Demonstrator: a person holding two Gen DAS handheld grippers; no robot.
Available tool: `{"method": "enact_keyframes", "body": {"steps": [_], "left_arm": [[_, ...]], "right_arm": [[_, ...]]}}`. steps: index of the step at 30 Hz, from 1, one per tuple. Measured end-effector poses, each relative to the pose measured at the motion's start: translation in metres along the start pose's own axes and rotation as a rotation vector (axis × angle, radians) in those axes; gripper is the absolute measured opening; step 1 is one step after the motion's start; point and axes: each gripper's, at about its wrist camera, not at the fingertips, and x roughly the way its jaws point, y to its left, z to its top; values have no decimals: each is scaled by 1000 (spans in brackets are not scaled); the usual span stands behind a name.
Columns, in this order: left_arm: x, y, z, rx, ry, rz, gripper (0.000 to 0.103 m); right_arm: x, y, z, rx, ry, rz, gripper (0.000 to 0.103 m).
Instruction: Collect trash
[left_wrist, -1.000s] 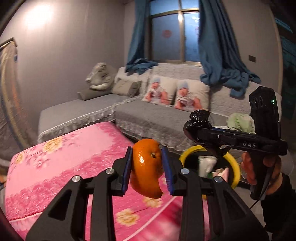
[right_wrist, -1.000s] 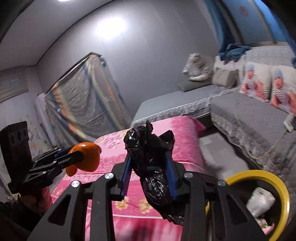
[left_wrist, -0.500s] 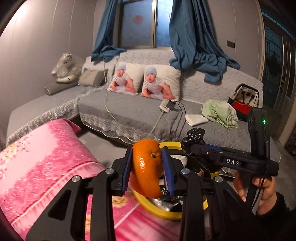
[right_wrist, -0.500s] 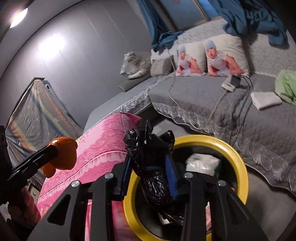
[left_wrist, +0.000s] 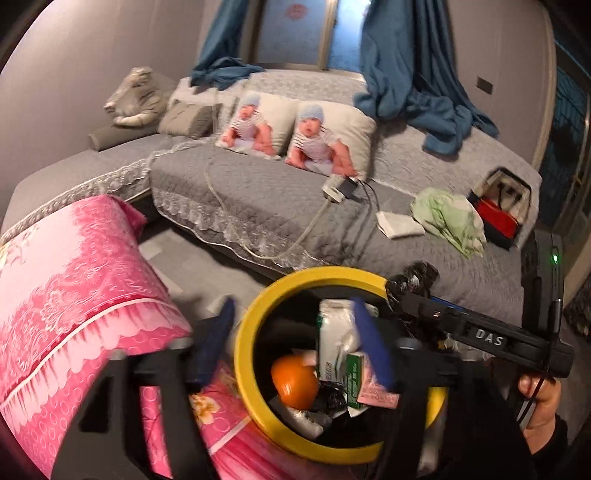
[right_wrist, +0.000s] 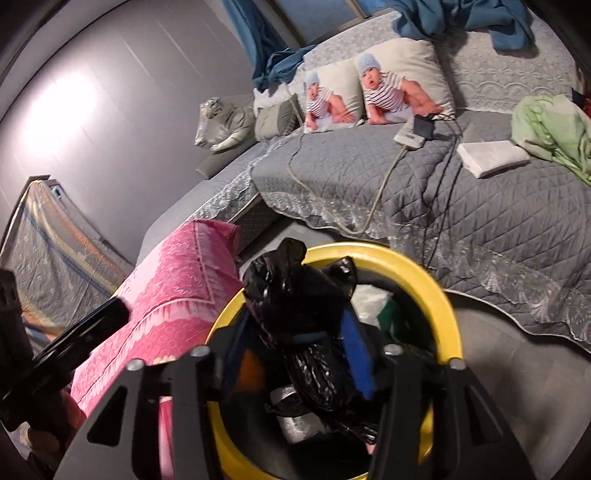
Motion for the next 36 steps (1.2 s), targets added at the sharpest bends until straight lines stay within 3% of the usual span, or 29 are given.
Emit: {"method": "enact_keyframes", "body": {"steps": [2, 5, 7, 8, 14, 17, 20, 24, 30, 36], "left_arm": [[-8, 9, 1, -23, -20, 0, 70], [-25, 21, 1, -62, -45, 7, 81], [-42, 30, 0, -82, -82, 24, 87], [-53, 35, -1, -90, -109, 39, 93], [-127, 76, -11, -180, -239, 91, 95], [-164, 93, -21, -196, -290, 155, 95], [-207, 110, -36, -228, -327, 255, 95], [-267, 128, -56, -318, -370, 374, 95], [-333, 122, -77, -309, -447, 621, 95], [-383, 106, -99, -328, -506, 707, 95]], "right_arm": [[-3, 3, 3, -4, -14, -10, 63], [-11, 9, 10, 10, -49, -29, 84], [-17, 14, 14, 14, -76, -34, 91], [-22, 20, 15, 4, -112, -78, 95], [-32, 56, 12, -130, -292, -367, 95], [-36, 82, 5, -183, -354, -406, 95], [-44, 120, -8, -266, -385, -322, 95], [-67, 177, -32, -344, -425, -126, 95], [-102, 255, -71, -448, -382, 156, 95], [-125, 295, -102, -503, -348, 276, 95]]}}
